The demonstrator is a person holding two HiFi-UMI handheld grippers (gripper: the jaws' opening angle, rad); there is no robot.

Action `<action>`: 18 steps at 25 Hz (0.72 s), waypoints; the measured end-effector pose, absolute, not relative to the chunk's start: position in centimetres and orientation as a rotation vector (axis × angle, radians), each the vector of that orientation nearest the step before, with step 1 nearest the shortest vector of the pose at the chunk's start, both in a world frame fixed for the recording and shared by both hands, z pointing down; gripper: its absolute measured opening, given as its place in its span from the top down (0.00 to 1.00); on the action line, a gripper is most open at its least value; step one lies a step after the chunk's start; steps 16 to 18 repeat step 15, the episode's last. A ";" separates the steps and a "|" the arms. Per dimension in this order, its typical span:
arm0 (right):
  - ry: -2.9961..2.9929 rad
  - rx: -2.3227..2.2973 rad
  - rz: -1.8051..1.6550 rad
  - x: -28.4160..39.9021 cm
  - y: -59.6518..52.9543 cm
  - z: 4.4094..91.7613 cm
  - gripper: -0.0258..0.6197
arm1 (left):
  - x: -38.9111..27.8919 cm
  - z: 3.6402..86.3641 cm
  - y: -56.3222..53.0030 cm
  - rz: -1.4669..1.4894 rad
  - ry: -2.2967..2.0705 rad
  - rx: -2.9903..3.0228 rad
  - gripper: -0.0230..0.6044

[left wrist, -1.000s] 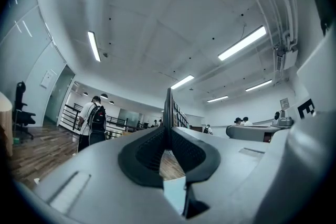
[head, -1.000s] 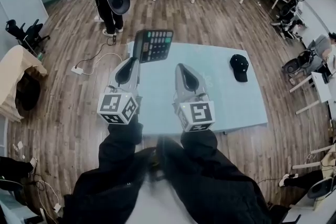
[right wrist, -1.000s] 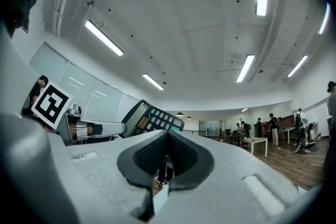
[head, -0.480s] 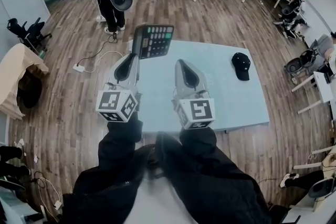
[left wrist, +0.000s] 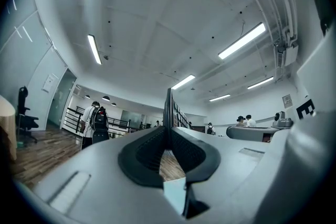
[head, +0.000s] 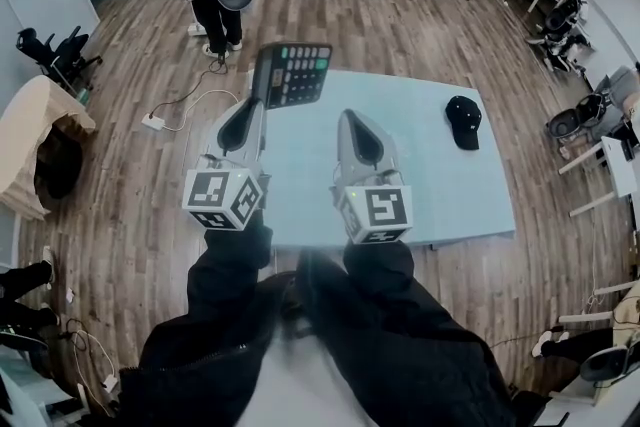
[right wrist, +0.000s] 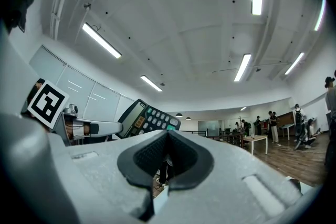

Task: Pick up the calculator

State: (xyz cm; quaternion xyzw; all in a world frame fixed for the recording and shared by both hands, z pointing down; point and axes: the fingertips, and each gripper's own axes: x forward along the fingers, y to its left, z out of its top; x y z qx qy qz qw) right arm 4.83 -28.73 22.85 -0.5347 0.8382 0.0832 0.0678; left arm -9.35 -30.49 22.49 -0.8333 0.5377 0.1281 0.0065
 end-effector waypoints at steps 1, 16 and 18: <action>2.527 -1.613 0.247 4.9 -28.7 22.9 0.96 | -9.3 22.5 -30.5 0.398 1.684 -2.607 0.90; 2.510 -1.613 0.208 5.3 -28.5 23.1 0.96 | -9.0 23.3 -30.4 0.379 1.708 -2.626 0.90; 2.510 -1.613 0.208 5.3 -28.5 23.1 0.96 | -9.0 23.3 -30.4 0.379 1.708 -2.626 0.90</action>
